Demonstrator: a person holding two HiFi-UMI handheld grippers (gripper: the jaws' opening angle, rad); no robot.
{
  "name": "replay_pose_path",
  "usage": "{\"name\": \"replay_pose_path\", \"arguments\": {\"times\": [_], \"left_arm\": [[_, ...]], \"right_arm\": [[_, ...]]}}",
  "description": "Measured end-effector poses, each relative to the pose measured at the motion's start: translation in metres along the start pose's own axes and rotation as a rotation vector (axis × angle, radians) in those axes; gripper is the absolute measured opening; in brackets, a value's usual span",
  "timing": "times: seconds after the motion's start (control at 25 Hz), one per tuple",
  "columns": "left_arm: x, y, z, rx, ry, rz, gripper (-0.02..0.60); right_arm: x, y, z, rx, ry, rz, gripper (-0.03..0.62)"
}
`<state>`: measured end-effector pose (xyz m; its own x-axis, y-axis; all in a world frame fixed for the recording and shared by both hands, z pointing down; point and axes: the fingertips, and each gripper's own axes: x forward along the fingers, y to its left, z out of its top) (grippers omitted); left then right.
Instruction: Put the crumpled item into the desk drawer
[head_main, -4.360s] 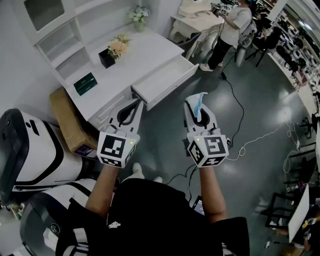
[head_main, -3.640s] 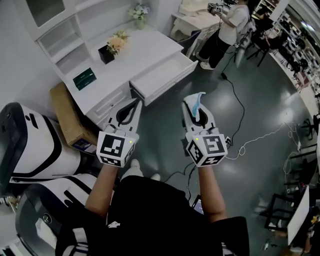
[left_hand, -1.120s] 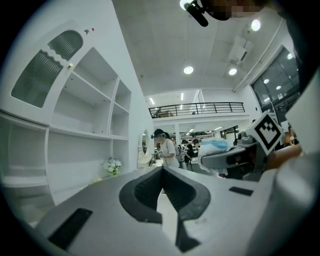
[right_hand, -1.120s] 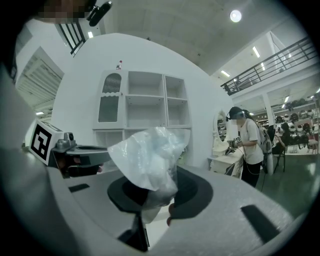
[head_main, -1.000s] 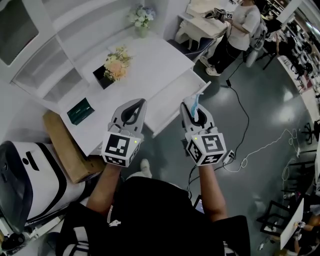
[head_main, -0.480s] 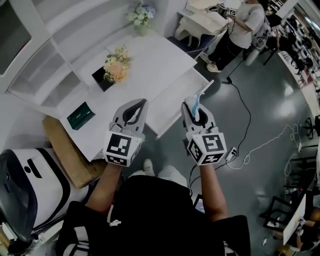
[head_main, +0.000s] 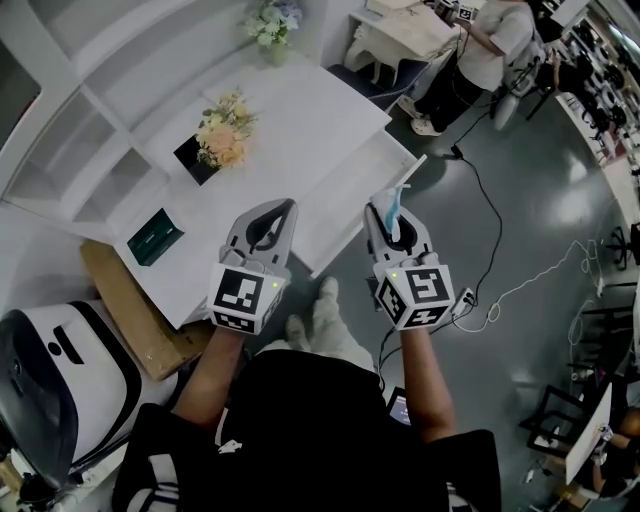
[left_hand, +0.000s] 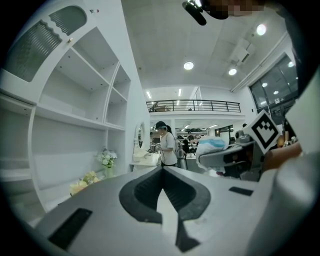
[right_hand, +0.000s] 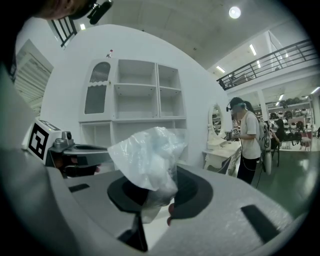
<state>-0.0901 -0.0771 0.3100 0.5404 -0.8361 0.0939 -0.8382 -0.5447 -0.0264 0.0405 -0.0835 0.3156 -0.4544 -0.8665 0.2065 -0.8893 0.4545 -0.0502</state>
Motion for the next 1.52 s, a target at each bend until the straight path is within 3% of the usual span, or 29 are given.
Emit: {"name": "replay_pose_path", "arguments": {"times": [1.04, 1.52], "left_arm": [[0.123, 0.015, -0.059, -0.071, 0.145, 0.04, 0.006], [0.157, 0.024, -0.091, -0.101, 0.208, 0.055, 0.006]], "right_arm": [[0.102, -0.089, -0.048, 0.041, 0.148, 0.102, 0.087], [0.139, -0.103, -0.084, 0.053, 0.235, 0.156, 0.087]]}}
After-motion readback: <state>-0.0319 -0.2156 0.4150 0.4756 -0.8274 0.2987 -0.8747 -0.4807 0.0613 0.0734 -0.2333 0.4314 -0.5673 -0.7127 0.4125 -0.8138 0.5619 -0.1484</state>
